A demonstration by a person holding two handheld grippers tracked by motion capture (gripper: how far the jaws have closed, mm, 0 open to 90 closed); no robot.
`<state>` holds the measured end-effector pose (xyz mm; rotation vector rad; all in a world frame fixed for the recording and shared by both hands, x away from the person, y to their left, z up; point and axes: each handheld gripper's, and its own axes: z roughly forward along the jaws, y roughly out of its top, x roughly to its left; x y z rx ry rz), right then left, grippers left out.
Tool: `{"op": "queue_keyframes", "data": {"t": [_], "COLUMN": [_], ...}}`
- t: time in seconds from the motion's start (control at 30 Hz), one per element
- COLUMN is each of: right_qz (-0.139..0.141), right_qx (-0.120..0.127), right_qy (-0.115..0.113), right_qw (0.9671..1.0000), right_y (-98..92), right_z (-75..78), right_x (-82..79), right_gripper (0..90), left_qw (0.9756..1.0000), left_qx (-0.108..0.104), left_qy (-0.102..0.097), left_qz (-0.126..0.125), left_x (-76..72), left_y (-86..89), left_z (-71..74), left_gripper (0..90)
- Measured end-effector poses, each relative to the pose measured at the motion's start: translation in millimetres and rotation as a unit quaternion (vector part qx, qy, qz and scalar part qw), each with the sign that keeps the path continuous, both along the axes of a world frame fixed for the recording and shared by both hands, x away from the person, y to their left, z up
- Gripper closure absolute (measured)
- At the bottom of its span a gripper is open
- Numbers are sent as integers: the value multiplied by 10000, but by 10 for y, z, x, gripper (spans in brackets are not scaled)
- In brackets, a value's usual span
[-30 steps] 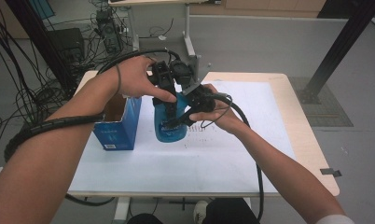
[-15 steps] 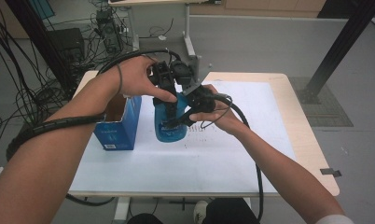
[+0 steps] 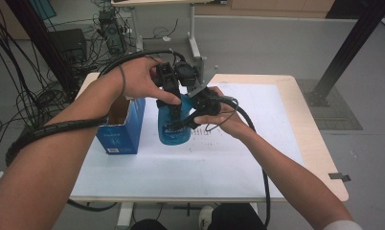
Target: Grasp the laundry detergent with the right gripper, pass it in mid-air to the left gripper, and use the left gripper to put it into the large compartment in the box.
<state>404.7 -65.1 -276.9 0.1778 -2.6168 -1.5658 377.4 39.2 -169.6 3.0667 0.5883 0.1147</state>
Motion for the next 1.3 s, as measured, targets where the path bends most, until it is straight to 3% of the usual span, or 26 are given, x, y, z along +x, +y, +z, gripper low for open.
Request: {"op": "queue_keyframes", "data": {"t": [0.1,0.23,0.27,0.43,0.47,0.7,0.73,0.83,1.0,1.03,1.07,1.3], "right_qz": [-22,35,31,22,27,31,41,39,25,35,20,19], "right_qx": [-18,26,6,-44,-42,-13,6,-3,4,24,13,98], "right_qy": [37,-149,-59,-134,-28,-25,-117,-8,-19,-111,22,26], "right_qw": [10000,9999,10000,9999,10000,10000,9999,10000,10000,9999,10000,9999], "right_y": [-5,10,12,21,20,18,21,18,20,21,16,7], "right_z": [5,-11,-10,-20,-17,-13,-21,-18,-22,-26,-21,-21], "right_x": [-3,14,1,4,-11,-6,8,-2,-1,15,1,15], "right_gripper": [426,425,425,424,424,422,422,420,418,417,416,409], "left_qw": [10000,10000,10000,9999,9999,9999,9999,9999,9999,9999,9999,9998], "left_qx": [-5,4,40,129,114,142,100,103,93,74,37,14], "left_qy": [23,51,66,105,75,63,40,47,3,1,-14,-15], "left_qz": [31,32,18,-22,-13,-5,25,25,45,74,102,187], "left_x": [2,5,11,14,6,1,-3,0,-5,-7,-10,-12], "left_y": [0,12,15,17,13,3,5,7,4,3,4,-8], "left_z": [-2,-10,-11,-15,-16,-8,-14,-16,-18,-18,-20,-17], "left_gripper": [364,364,364,364,365,366,367,367,368,367,368,367]}}
